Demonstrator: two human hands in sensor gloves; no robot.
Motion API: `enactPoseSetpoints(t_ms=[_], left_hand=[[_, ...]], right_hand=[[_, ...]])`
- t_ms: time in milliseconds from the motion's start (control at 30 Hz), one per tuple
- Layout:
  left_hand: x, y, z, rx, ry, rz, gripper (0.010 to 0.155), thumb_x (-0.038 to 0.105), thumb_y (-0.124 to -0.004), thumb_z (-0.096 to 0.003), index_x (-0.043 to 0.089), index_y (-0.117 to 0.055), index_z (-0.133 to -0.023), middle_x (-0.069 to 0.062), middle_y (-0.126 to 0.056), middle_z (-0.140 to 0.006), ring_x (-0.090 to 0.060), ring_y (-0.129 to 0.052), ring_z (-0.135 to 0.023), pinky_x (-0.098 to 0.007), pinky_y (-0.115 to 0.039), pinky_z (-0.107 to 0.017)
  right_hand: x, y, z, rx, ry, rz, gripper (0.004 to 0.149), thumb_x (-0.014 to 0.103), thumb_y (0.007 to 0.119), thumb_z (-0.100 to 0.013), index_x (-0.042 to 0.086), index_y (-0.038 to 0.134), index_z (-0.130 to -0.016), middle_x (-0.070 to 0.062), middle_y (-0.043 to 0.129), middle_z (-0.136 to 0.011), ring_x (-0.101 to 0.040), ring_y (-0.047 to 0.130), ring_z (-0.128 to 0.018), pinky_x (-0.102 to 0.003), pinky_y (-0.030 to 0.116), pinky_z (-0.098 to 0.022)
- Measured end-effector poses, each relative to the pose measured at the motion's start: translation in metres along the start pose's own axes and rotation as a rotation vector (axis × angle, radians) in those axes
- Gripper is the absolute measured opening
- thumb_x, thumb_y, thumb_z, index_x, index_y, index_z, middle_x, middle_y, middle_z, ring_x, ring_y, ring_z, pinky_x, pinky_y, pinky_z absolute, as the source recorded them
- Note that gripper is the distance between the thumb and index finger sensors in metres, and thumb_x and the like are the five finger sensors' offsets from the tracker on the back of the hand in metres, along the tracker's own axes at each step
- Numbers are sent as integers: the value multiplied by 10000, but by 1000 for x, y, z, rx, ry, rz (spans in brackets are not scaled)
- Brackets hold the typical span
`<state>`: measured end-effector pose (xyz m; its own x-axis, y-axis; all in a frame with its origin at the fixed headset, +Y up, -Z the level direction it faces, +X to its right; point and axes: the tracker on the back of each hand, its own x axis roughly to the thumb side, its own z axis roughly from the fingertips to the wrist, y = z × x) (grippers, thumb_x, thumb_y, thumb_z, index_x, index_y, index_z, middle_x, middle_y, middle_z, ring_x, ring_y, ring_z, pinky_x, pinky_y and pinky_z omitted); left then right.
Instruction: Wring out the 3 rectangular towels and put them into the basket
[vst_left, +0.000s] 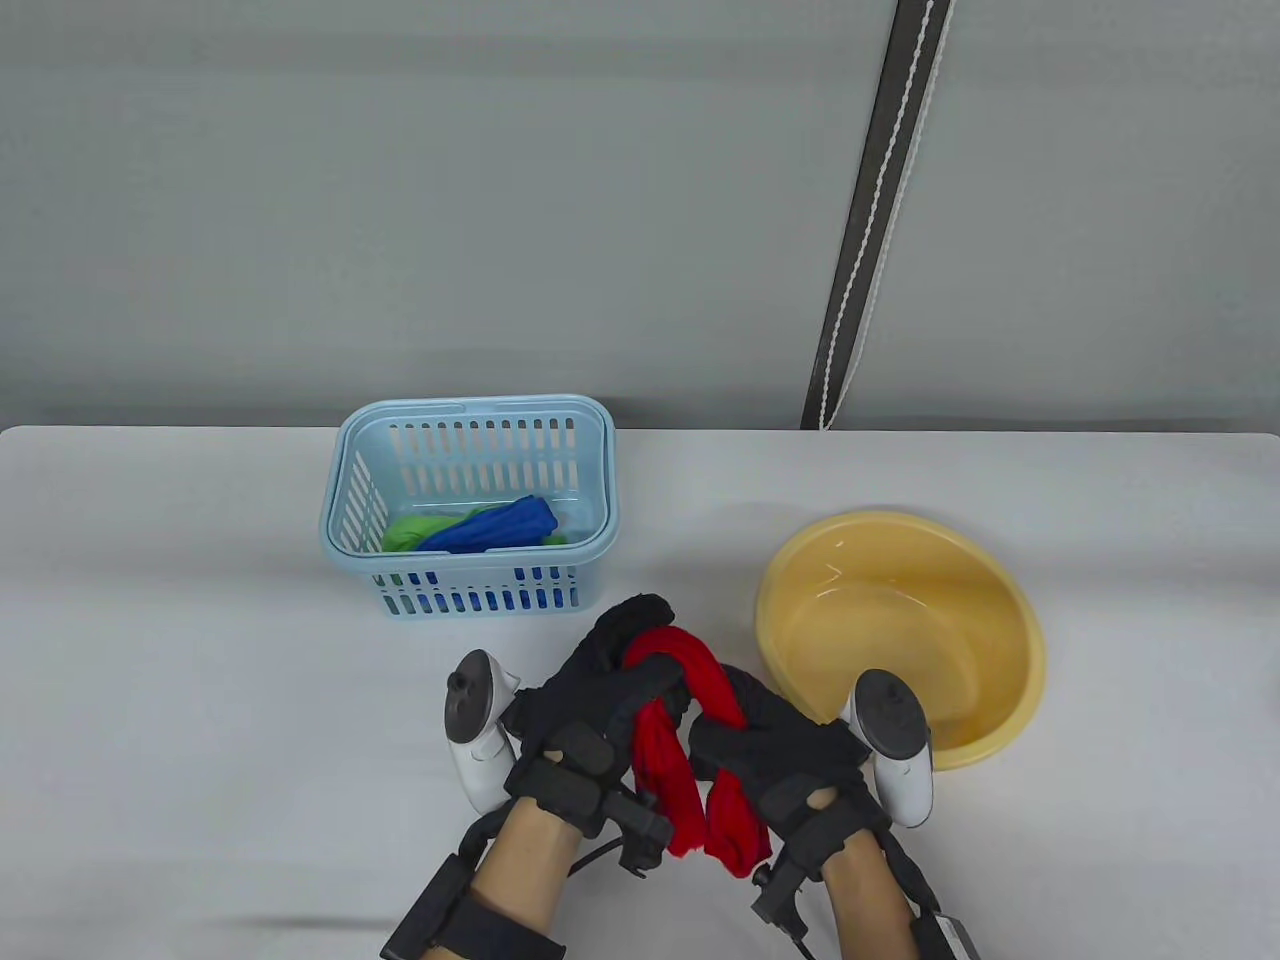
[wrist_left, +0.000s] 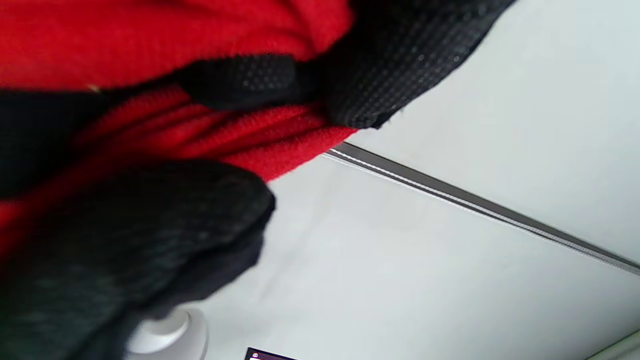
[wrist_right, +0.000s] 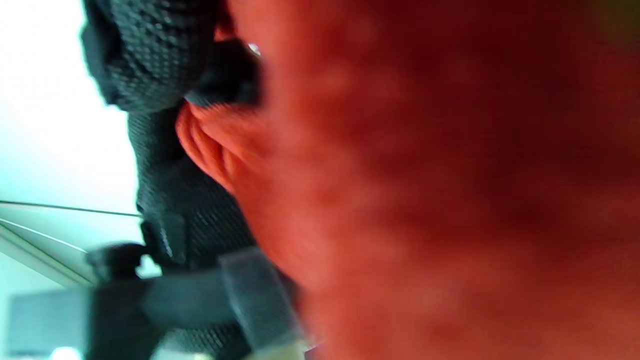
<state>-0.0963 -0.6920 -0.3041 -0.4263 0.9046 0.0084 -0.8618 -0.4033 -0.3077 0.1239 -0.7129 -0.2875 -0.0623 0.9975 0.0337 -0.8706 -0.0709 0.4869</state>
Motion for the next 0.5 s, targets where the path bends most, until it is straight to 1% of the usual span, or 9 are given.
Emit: enactPoseSetpoints(t_ms=[67, 167, 233, 300, 333, 400, 500], left_hand=[[-2, -1, 2, 23, -7, 38, 600, 364, -952, -507, 201, -707, -1030, -188, -917, -727, -289, -977, -485, -462, -865, -407], [-5, -1, 4, 49, -22, 43, 592, 357, -946, -510, 201, -708, -1028, -195, -907, -734, -297, -971, -492, -467, -861, -412], [-6, -3, 5, 65, -39, 22, 583, 348, -943, -510, 203, -710, -1025, -202, -900, -735, -301, -963, -495, -470, -857, -417], [-6, -5, 4, 68, -43, 0, 569, 343, -940, -512, 210, -716, -1018, -201, -893, -734, -295, -955, -492, -465, -853, -419], [-6, -5, 3, 66, -41, -7, 552, 341, -943, -506, 224, -731, -1002, -195, -896, -729, -292, -956, -487, -463, -855, -418], [-6, -5, 3, 26, -39, -17, 534, 329, -941, -509, 241, -731, -992, -193, -883, -740, -293, -945, -501, -466, -847, -432], [-6, -4, 1, 8, -59, -9, 523, 325, -937, -504, 261, -732, -981, -182, -879, -747, -281, -943, -504, -455, -851, -433]], right_hand=[[1, 5, -1, 12, 25, 19, 956, 609, 866, -380, 44, 589, -1101, -80, 886, -628, -287, 932, -518, -677, 740, -549], [3, 8, 1, 6, 92, 57, 995, 624, 873, -354, 33, 587, -1101, -90, 876, -634, -294, 922, -518, -684, 734, -543], [5, 12, 1, 15, 132, 144, 994, 630, 883, -338, 27, 611, -1081, -78, 872, -627, -282, 923, -509, -676, 748, -536], [7, 16, 0, 16, 160, 173, 989, 623, 902, -320, 20, 638, -1058, -77, 874, -619, -278, 927, -496, -674, 758, -525], [7, 17, 0, 22, 179, 178, 976, 615, 920, -318, 20, 654, -1045, -77, 876, -614, -276, 929, -489, -669, 765, -519], [6, 20, -2, 64, 217, 190, 922, 588, 959, -337, 36, 684, -1022, -70, 881, -609, -271, 933, -481, -654, 776, -513], [5, 21, -4, 80, 206, 141, 785, 532, 992, -376, 47, 763, -949, -74, 880, -608, -277, 932, -482, -657, 774, -517]])
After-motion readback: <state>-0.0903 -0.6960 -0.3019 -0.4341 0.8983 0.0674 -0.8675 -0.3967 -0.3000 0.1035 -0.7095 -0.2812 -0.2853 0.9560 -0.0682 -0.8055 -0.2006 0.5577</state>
